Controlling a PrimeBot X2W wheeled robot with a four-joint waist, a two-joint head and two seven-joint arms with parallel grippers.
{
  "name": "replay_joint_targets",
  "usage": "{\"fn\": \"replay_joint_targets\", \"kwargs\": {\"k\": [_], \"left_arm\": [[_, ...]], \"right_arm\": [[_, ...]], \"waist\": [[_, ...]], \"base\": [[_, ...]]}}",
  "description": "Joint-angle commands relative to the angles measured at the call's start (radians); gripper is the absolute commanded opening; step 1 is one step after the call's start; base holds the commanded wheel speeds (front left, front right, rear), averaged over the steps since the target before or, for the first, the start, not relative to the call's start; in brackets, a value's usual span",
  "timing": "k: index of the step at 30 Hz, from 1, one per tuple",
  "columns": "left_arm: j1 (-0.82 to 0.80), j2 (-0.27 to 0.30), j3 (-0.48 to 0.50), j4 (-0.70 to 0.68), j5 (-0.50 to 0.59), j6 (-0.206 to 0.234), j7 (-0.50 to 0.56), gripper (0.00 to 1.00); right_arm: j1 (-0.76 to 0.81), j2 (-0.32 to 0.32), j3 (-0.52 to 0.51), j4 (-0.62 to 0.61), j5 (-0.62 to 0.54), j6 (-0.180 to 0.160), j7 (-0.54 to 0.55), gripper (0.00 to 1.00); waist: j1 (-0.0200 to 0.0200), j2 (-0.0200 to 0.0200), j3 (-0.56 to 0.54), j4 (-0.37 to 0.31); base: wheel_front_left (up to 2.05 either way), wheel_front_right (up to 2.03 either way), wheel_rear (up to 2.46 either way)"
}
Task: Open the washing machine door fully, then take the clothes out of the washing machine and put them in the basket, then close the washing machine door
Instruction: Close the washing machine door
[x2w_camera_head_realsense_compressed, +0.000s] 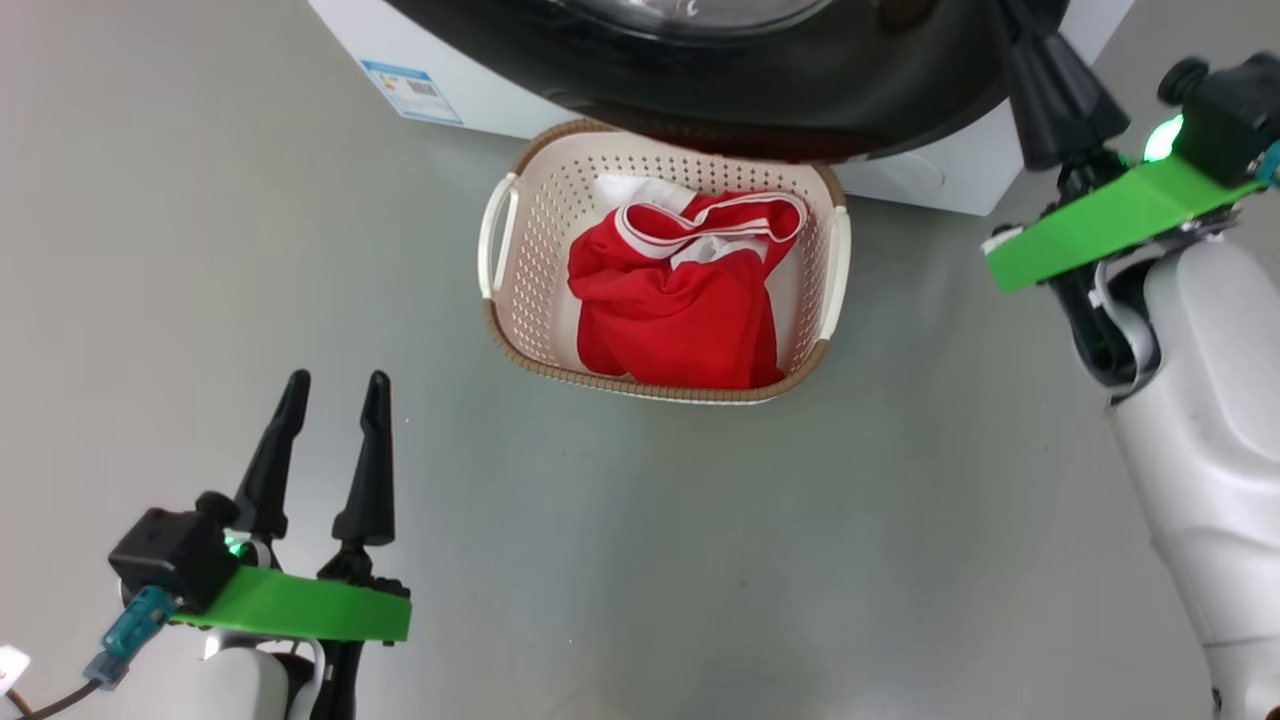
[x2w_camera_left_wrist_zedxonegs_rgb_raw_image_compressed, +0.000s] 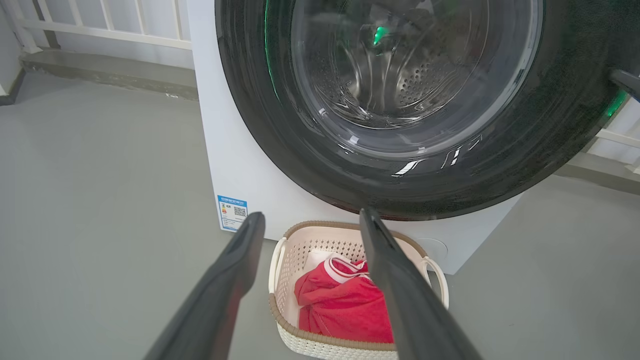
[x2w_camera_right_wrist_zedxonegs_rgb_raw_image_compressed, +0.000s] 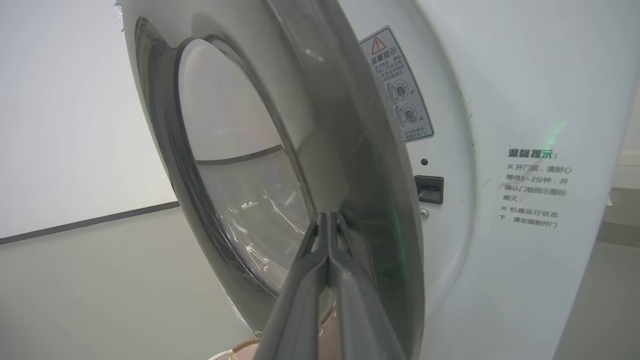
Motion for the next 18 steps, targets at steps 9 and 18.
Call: {"fn": "replay_joint_targets", "kwargs": {"k": [9,18], "left_arm": [[-0.041,0.016,0.015,-0.033,-0.013,-0.003,-0.009,1.0],[-0.059,0.013,0.003,-0.047,-0.017,-0.003,-0.009,1.0]], "right_arm": [[-0.091,0.009,-0.038,0.009,-0.033,0.001,-0.005,0.0],[-0.167,0.009,-0.08,0.035,-0.046,0.001,-0.005,0.0]], "waist": [[0.0,-0.0001,0.03,0.023],[0.0,-0.0001,0.065,0.036]], "base": [[0.0,0.0,0.0],[0.0,0.0,0.0]]}}
